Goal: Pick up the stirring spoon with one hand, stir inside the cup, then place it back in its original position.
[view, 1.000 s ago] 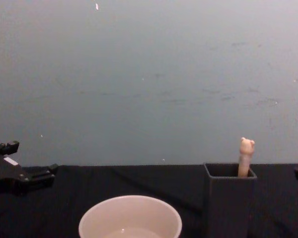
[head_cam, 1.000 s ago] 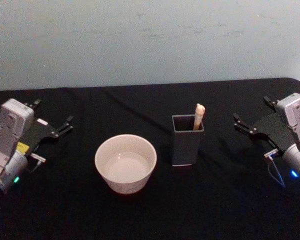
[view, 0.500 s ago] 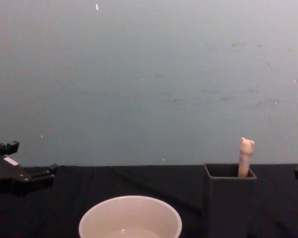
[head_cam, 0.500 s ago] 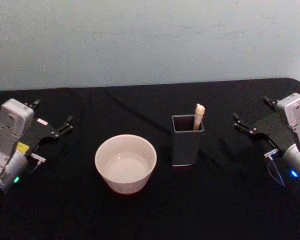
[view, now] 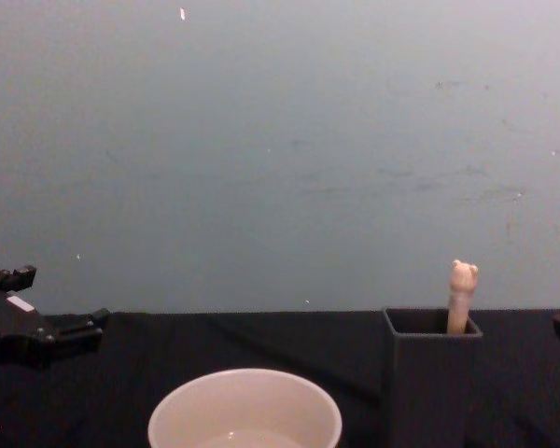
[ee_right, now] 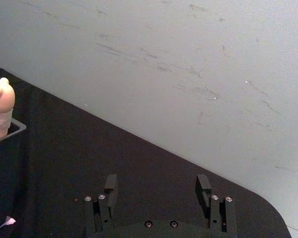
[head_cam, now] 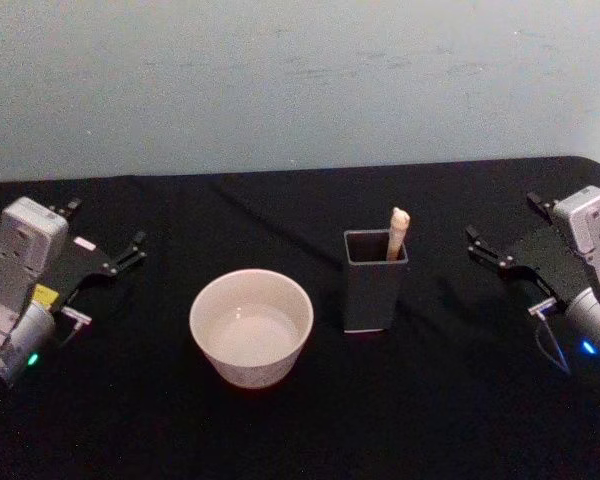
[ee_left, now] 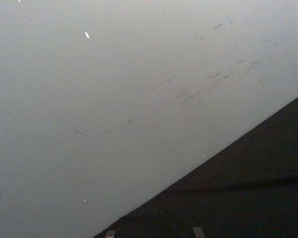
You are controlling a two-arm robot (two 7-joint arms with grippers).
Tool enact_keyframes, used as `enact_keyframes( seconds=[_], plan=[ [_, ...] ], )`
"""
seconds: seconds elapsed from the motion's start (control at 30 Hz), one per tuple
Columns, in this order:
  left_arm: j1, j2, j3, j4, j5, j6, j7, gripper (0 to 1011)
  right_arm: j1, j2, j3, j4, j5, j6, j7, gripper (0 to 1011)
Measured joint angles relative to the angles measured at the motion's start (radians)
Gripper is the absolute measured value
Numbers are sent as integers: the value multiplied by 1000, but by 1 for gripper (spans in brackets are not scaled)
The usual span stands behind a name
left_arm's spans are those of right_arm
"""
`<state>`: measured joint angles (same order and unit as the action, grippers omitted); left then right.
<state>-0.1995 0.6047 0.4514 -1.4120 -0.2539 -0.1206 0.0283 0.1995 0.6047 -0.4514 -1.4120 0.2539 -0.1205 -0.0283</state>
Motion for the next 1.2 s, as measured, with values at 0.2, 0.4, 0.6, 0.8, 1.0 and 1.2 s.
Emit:
enact_keyframes(
  seconds=[0.2, 0.4, 0.6, 0.8, 1.0, 1.2],
  plan=[
    [0, 0, 0, 0, 0, 0, 0, 1001, -15, -3, 24, -16, 21, 1, 37, 1002],
    [0, 0, 0, 0, 0, 0, 0, 1001, -44, 4, 52, -58, 73, 7, 96, 1002],
    [0, 0, 0, 0, 0, 0, 0, 1001, -108, 28, 85, -144, 156, 28, 187, 1002],
    [0, 0, 0, 0, 0, 0, 0, 1001, -160, 47, 103, -209, 203, 33, 257, 1002],
    [0, 0, 0, 0, 0, 0, 0, 1001, -179, 43, 110, -240, 235, 30, 324, 1002],
    [0, 0, 0, 0, 0, 0, 0, 1002, -148, 3, 102, -218, 240, 35, 356, 1002]
  ],
)
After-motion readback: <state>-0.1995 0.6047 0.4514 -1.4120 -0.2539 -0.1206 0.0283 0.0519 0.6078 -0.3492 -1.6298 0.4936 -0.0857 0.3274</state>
